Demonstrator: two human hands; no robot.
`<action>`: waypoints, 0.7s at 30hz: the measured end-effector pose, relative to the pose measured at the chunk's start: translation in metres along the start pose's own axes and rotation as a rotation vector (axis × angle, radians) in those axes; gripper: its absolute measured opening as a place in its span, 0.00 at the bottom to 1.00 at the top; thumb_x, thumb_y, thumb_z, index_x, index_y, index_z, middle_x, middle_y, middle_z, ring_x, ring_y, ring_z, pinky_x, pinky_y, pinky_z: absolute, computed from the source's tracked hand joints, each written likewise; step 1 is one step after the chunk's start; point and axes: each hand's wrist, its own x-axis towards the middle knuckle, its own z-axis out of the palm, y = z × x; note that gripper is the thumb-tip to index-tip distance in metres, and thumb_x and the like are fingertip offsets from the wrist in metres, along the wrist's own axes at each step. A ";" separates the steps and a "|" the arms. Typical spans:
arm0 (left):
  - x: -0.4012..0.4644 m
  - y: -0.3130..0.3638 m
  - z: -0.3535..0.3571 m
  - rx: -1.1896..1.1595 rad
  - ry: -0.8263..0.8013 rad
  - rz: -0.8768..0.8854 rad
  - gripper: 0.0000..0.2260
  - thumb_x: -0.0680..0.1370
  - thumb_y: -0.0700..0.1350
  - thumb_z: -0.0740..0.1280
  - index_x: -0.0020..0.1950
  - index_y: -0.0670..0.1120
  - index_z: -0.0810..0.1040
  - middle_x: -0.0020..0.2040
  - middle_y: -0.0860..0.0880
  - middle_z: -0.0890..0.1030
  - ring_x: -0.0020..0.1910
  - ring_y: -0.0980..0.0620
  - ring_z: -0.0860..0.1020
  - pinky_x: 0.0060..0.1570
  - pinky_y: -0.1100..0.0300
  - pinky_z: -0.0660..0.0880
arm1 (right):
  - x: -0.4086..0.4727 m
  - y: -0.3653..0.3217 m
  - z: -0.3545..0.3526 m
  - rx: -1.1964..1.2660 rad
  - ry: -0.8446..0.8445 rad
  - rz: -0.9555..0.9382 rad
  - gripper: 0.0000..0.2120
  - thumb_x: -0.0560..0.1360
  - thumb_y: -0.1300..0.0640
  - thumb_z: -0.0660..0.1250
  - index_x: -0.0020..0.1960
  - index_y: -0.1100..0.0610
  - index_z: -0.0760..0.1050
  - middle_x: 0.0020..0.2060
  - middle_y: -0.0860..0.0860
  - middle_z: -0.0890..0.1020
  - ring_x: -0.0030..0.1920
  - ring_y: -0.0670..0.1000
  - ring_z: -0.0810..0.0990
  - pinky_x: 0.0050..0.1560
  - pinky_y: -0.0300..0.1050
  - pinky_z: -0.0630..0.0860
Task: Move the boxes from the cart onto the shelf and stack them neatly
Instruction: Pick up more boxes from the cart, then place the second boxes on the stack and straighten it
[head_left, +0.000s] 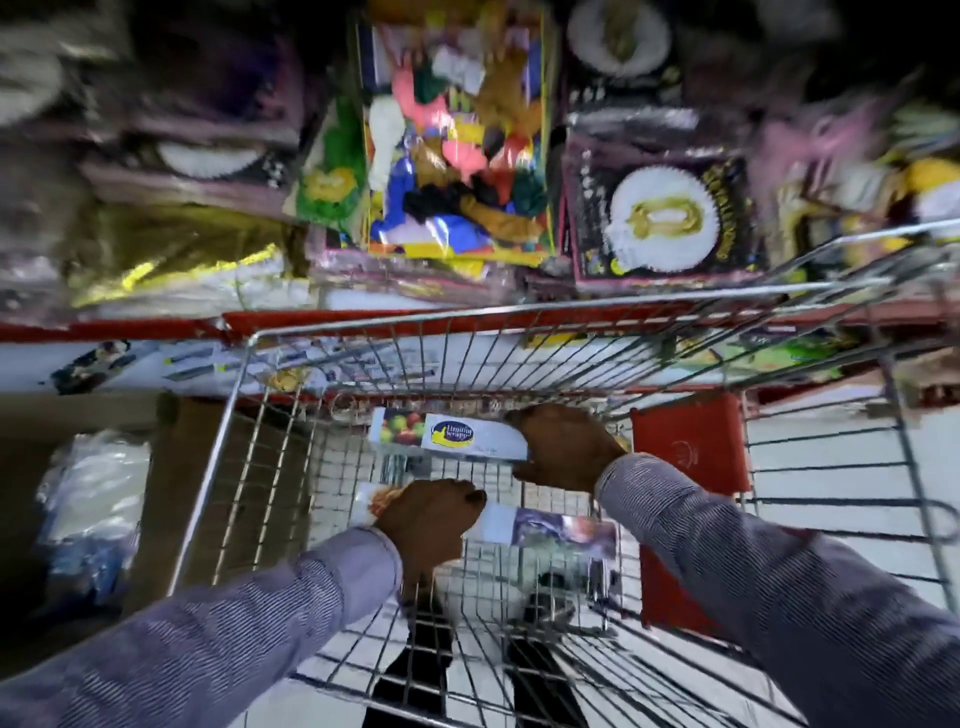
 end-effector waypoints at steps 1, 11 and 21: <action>-0.011 0.001 -0.015 0.007 0.029 -0.010 0.23 0.78 0.41 0.65 0.72 0.40 0.66 0.68 0.40 0.74 0.64 0.40 0.74 0.60 0.47 0.73 | -0.006 -0.006 -0.021 -0.010 0.011 -0.013 0.27 0.71 0.46 0.70 0.67 0.53 0.72 0.60 0.55 0.82 0.60 0.57 0.80 0.57 0.49 0.76; -0.125 0.011 -0.205 0.121 0.576 -0.036 0.28 0.73 0.60 0.69 0.71 0.53 0.70 0.70 0.51 0.75 0.67 0.45 0.74 0.61 0.53 0.73 | -0.073 -0.066 -0.266 -0.292 0.297 -0.091 0.24 0.68 0.40 0.71 0.58 0.52 0.77 0.50 0.57 0.85 0.51 0.60 0.84 0.48 0.48 0.79; -0.186 0.014 -0.340 0.240 0.832 -0.150 0.28 0.66 0.62 0.71 0.64 0.55 0.74 0.61 0.53 0.80 0.60 0.46 0.78 0.51 0.51 0.77 | -0.132 -0.109 -0.425 -0.479 0.494 -0.107 0.17 0.71 0.42 0.68 0.55 0.51 0.76 0.48 0.55 0.83 0.48 0.59 0.82 0.43 0.47 0.75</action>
